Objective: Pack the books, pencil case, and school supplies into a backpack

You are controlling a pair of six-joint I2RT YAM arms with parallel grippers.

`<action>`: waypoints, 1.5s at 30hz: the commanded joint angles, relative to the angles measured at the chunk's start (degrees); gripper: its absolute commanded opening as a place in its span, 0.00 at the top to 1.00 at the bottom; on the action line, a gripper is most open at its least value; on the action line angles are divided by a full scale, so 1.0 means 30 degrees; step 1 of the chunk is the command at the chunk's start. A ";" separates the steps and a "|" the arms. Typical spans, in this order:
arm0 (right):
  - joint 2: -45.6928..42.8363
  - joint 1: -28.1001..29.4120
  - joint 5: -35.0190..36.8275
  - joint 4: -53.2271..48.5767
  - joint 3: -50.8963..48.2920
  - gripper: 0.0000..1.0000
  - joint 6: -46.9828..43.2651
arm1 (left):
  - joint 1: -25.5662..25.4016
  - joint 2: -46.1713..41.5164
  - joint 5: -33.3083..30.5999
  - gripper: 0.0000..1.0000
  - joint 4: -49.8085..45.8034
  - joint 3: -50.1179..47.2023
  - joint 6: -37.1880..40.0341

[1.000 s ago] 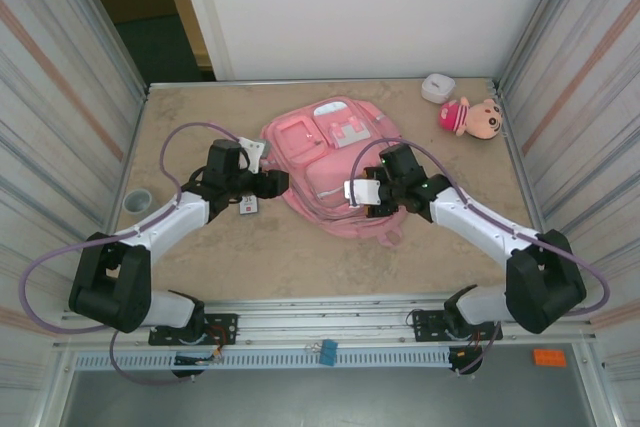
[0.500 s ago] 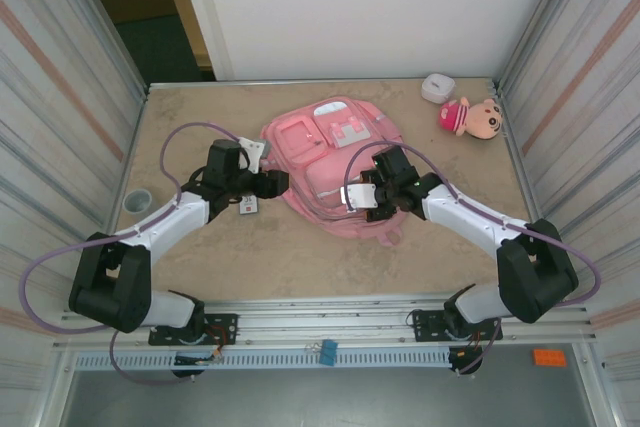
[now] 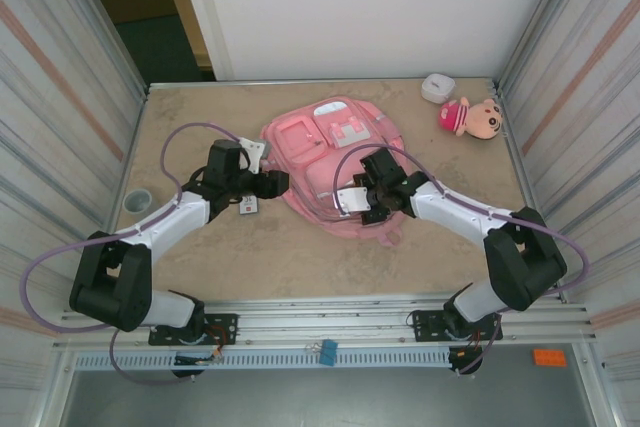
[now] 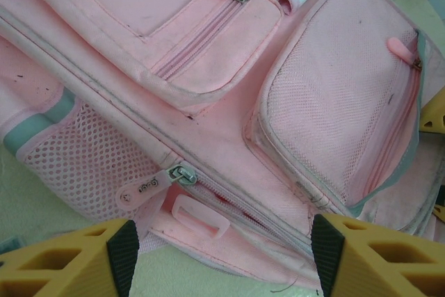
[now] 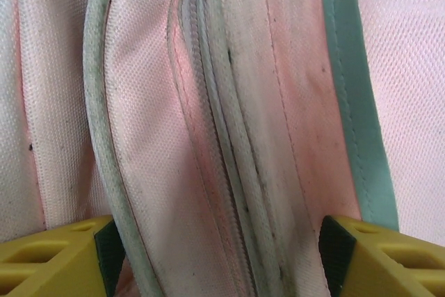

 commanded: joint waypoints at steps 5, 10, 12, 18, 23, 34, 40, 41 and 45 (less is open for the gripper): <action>0.1429 0.0080 0.0545 0.3307 -0.0502 0.31 0.0038 | 0.0151 0.0242 0.0090 0.31 0.0427 0.0009 0.0108; 0.0391 0.0278 -0.0358 0.2324 0.0273 0.72 0.0281 | 0.0144 0.0024 -0.0576 0.32 0.0398 -0.0055 0.0531; -0.0538 0.0416 -0.0383 0.2263 0.0170 0.89 0.0291 | 0.0173 0.0081 -0.0589 0.32 0.0514 -0.0129 0.0611; -0.3631 0.0192 -0.1209 0.0969 0.0258 1.00 0.0652 | 0.0382 0.0000 -0.0952 0.40 0.1408 -0.0655 0.1321; -0.5279 -0.0319 -0.1658 0.0218 0.0108 1.00 0.1295 | 0.0642 -0.0022 -0.0570 0.45 0.1924 -0.0775 0.2476; -0.6085 -0.1184 -0.2482 0.0474 -0.0817 1.00 0.2111 | 0.1966 0.0914 0.5117 0.46 0.0198 0.0675 0.8350; -0.5949 -0.1222 -0.2779 0.0857 -0.0928 1.00 0.2314 | 0.2200 0.3001 0.6914 0.47 -0.8907 0.5141 1.8793; -0.5896 -0.1222 -0.2809 0.0990 -0.0992 1.00 0.2321 | 0.2207 0.3422 0.6993 0.47 -0.9976 0.5533 2.0328; -0.5734 -0.1193 -0.2898 0.1106 -0.0981 1.00 0.2436 | 0.2215 0.5135 0.6299 0.47 -1.1942 0.6749 2.4145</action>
